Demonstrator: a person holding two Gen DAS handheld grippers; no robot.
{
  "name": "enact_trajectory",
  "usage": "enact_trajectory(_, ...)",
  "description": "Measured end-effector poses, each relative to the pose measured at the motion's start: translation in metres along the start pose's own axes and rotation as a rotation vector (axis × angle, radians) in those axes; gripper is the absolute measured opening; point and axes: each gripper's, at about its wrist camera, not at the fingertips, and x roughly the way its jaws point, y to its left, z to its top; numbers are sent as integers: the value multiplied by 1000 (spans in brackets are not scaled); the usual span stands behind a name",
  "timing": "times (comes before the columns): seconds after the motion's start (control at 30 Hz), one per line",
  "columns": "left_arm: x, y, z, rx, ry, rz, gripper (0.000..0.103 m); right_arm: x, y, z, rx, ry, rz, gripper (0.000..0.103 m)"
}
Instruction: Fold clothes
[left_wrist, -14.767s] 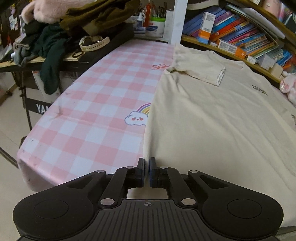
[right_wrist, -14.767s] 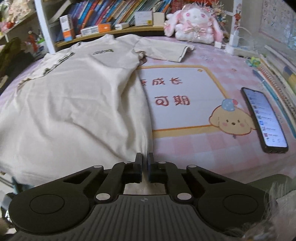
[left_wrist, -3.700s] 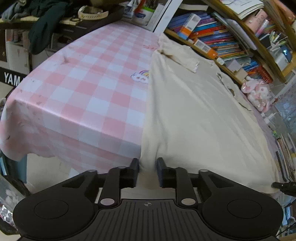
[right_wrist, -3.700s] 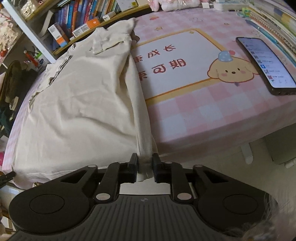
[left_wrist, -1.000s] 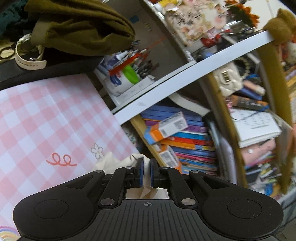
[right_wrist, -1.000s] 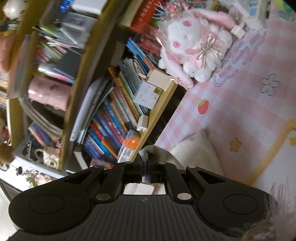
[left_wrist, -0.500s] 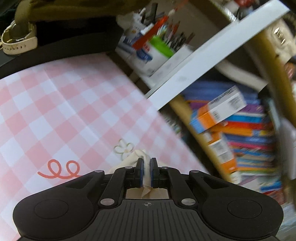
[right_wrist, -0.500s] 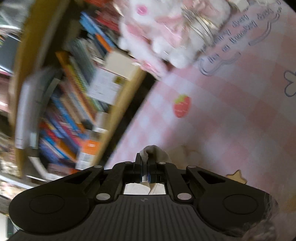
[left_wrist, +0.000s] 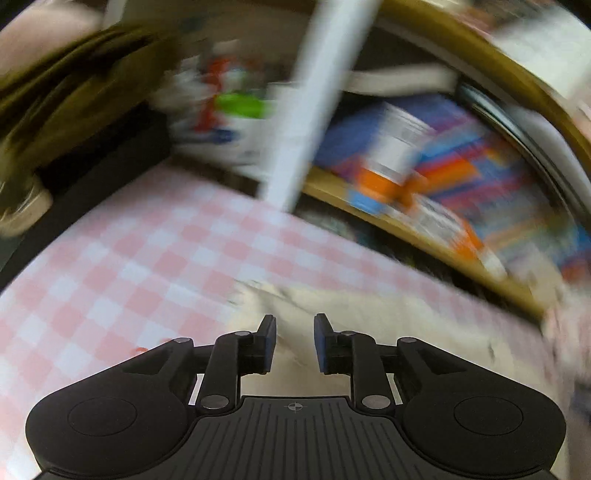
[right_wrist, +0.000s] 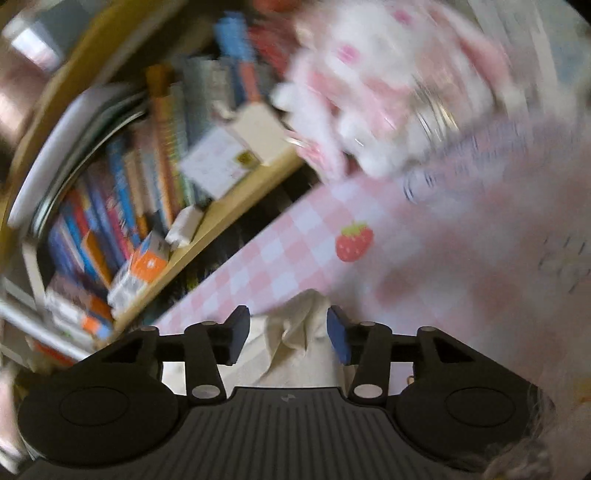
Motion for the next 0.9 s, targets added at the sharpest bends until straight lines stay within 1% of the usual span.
enact_trajectory(0.07, 2, -25, -15, 107, 25, -47, 22, -10, 24, -15, -135, -12, -22, 49)
enact_trajectory(0.17, 17, -60, -37, 248, 88, -89, 22, -10, 67, -48, -347, 12, -33, 50)
enact_trajectory(0.2, 23, -70, -41, 283, 105, -106, 21, -9, 80, -60, -416, 24, -32, 50)
enact_trajectory(0.3, 30, -86, -45, 319, 120, -155, 19, 0, 111, -90, -584, 45, -38, 49)
enact_trajectory(0.37, 32, -96, -44, 342, 114, -189, 19, 9, 122, -103, -624, 63, -51, 48)
enact_trajectory(0.43, 39, -105, -44, 374, 124, -202, 19, 17, 126, -112, -634, 84, -63, 46)
enact_trajectory(0.5, 46, -114, -45, 407, 136, -212, 19, 25, 126, -119, -640, 113, -93, 45)
enact_trajectory(0.53, 50, -118, -46, 419, 149, -214, 19, 28, 125, -122, -646, 122, -105, 45)
enact_trajectory(0.6, 60, -125, -47, 440, 187, -224, 19, 28, 124, -127, -668, 112, -106, 45)
enact_trajectory(0.83, 77, -115, 1, 408, 129, -158, 19, 24, 121, -129, -682, 104, -100, 46)
enact_trajectory(0.9, 82, -112, 15, 398, 110, -138, 21, 24, 121, -130, -682, 103, -102, 46)
